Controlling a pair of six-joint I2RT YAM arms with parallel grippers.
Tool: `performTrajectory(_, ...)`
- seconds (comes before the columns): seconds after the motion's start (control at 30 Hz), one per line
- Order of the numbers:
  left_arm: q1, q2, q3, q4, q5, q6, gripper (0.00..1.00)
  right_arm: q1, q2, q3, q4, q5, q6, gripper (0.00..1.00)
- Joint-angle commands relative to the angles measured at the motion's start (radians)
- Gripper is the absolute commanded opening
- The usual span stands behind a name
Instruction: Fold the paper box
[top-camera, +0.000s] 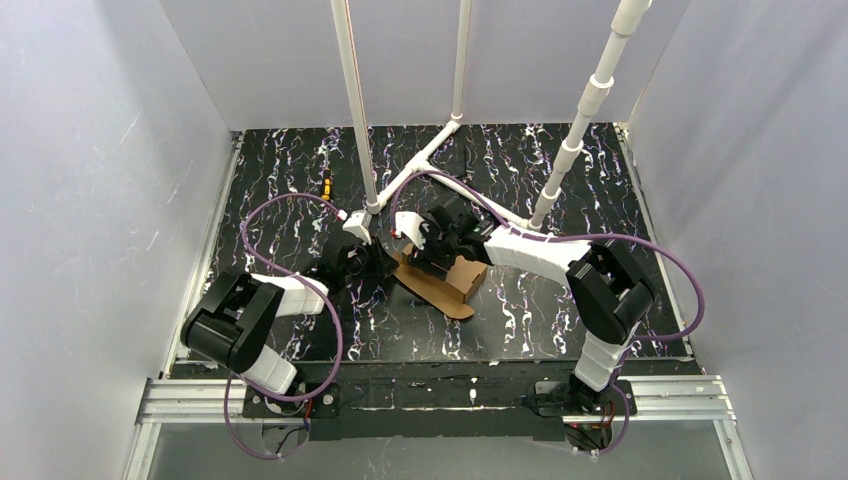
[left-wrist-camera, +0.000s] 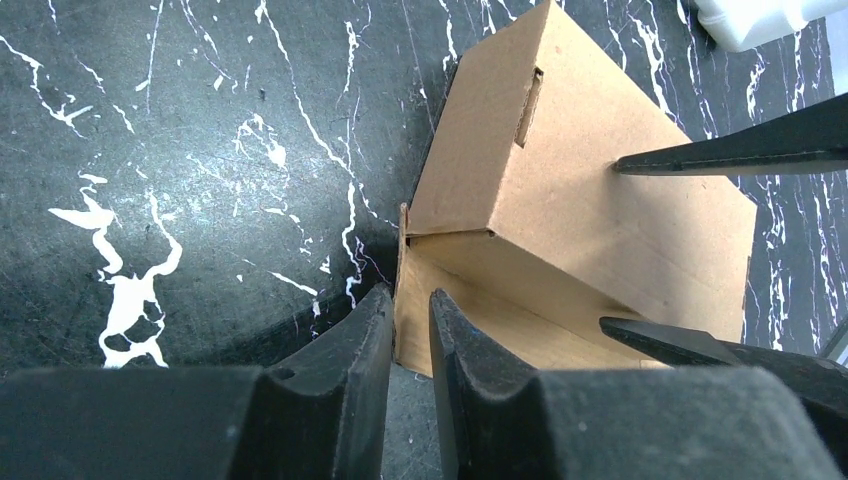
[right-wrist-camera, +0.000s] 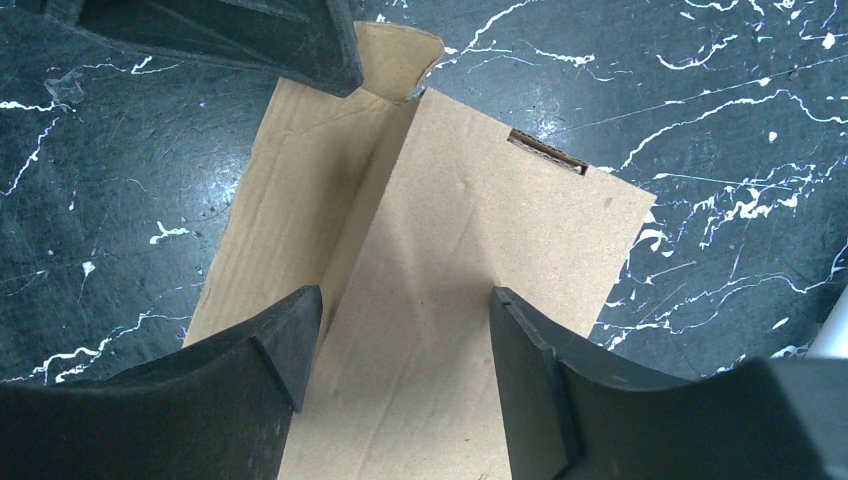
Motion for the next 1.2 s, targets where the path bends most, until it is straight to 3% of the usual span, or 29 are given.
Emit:
performTrajectory(0.0, 0.005, 0.009, 0.029, 0.001, -0.018, 0.002, 0.16, 0.001, 0.005, -0.011, -0.066, -0.045, 0.016, 0.7)
performTrajectory(0.13, 0.005, 0.008, 0.028, 0.001, -0.01, 0.017, 0.0, 0.0, 0.006, -0.013, -0.066, -0.048, 0.016, 0.7)
performTrajectory(1.17, -0.004, -0.087, -0.058, 0.021, 0.121, 0.151, 0.0, -0.001, 0.032, -0.01, -0.07, -0.047, 0.021, 0.71)
